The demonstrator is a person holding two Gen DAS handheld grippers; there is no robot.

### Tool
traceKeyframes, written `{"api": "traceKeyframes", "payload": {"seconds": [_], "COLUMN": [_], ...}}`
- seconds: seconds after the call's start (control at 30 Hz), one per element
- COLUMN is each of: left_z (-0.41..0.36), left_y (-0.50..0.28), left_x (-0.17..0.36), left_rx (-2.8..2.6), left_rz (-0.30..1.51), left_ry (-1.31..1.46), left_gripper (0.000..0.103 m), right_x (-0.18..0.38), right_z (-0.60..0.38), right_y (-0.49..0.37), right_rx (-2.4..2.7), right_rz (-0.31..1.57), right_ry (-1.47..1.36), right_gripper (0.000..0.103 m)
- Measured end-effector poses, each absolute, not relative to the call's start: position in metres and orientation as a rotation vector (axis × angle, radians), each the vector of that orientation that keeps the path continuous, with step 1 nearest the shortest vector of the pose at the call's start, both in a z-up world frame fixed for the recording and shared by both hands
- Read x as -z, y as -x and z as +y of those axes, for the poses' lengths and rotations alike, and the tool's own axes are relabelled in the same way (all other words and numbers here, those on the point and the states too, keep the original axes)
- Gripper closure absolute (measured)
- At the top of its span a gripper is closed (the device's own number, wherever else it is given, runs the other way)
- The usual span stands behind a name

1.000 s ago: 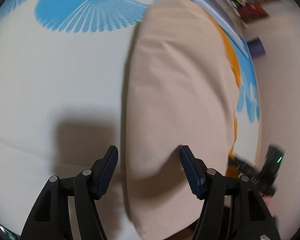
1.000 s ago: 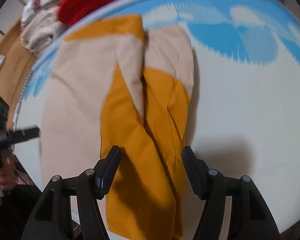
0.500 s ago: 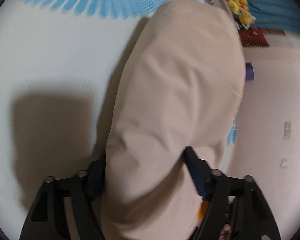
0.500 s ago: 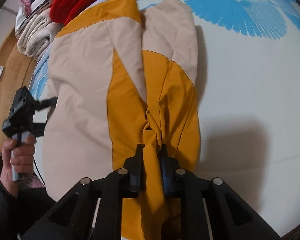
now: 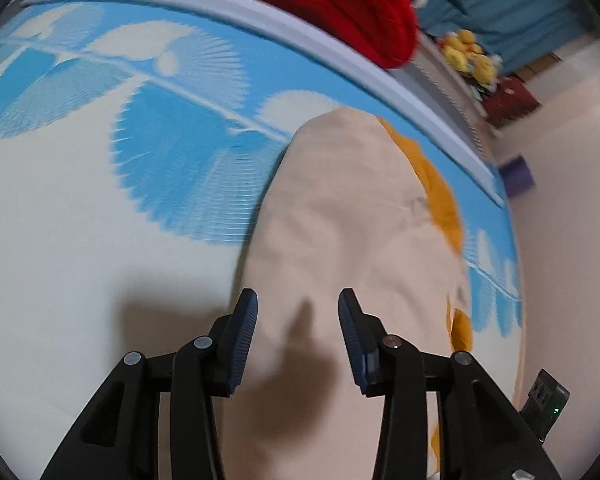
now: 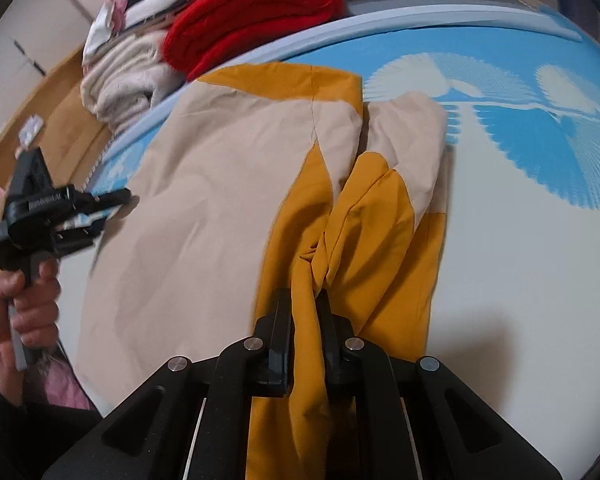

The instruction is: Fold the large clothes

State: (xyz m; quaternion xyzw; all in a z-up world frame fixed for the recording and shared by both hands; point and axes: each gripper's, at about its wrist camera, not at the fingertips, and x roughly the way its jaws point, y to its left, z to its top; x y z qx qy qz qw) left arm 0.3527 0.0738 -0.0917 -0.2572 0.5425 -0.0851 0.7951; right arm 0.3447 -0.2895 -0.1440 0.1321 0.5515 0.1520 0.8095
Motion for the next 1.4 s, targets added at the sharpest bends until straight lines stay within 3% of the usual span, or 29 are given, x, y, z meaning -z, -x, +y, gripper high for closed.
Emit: {"api": "traceKeyframes", "payload": {"seconds": [0.13, 0.33, 0.43, 0.5, 0.53, 0.57, 0.7, 0.83, 0.97, 1.07, 1.13, 1.23, 1.3, 1.37, 1.4], "left_z": [0.076, 0.038, 0.048, 0.051, 0.05, 0.043, 0.019, 0.017, 0.019, 0.005, 0.003, -0.009, -0.014, -0.011, -0.015], "left_y": [-0.334, -0.313, -0.307, -0.304, -0.304, -0.301, -0.289, -0.281, -0.272, -0.265, -0.258, -0.238, -0.216, -0.19, -0.176], "left_x": [0.098, 0.125, 0.142, 0.155, 0.156, 0.152, 0.146, 0.148, 0.139, 0.148, 0.138, 0.103, 0.077, 0.056, 0.047], "left_rx": [0.287, 0.361, 0.377, 0.392, 0.389, 0.398, 0.487, 0.443, 0.445, 0.417, 0.392, 0.281, 0.196, 0.159, 0.146], "left_rz": [1.258, 1.399, 1.434, 1.462, 1.458, 1.455, 1.49, 1.506, 1.503, 1.525, 1.505, 1.374, 1.238, 1.135, 1.093], "left_ry": [0.461, 0.246, 0.4, 0.527, 0.529, 0.507, 0.475, 0.445, 0.415, 0.257, 0.225, 0.044, -0.05, -0.03, -0.009], "left_gripper": [0.064, 0.037, 0.038, 0.045, 0.047, 0.047, 0.047, 0.044, 0.044, 0.041, 0.041, 0.039, 0.032, 0.015, 0.013], "right_x": [0.159, 0.163, 0.167, 0.171, 0.171, 0.166, 0.148, 0.17, 0.171, 0.179, 0.187, 0.18, 0.167, 0.137, 0.122], "right_z": [-0.283, -0.306, -0.307, -0.308, -0.307, -0.306, -0.313, -0.322, -0.322, -0.323, -0.324, -0.331, -0.333, -0.334, -0.333], "right_y": [-0.343, -0.332, -0.325, -0.316, -0.31, -0.306, -0.292, -0.283, -0.279, -0.274, -0.271, -0.257, -0.248, -0.232, -0.226], "right_rx": [-0.277, -0.26, -0.262, -0.268, -0.275, -0.287, -0.289, -0.22, -0.198, -0.203, -0.195, -0.112, -0.028, 0.063, 0.075], "right_rz": [1.262, 1.317, 1.361, 1.391, 1.397, 1.385, 1.354, 1.473, 1.491, 1.53, 1.559, 1.555, 1.515, 1.387, 1.326], "right_ry": [-0.25, -0.309, -0.316, -0.311, -0.291, -0.275, -0.289, -0.224, -0.192, -0.152, -0.092, -0.049, 0.002, 0.034, 0.014], "right_gripper": [0.084, 0.073, 0.071, 0.071, 0.077, 0.094, 0.097, 0.095, 0.077, 0.074, 0.067, 0.065, 0.065, 0.064, 0.061]}}
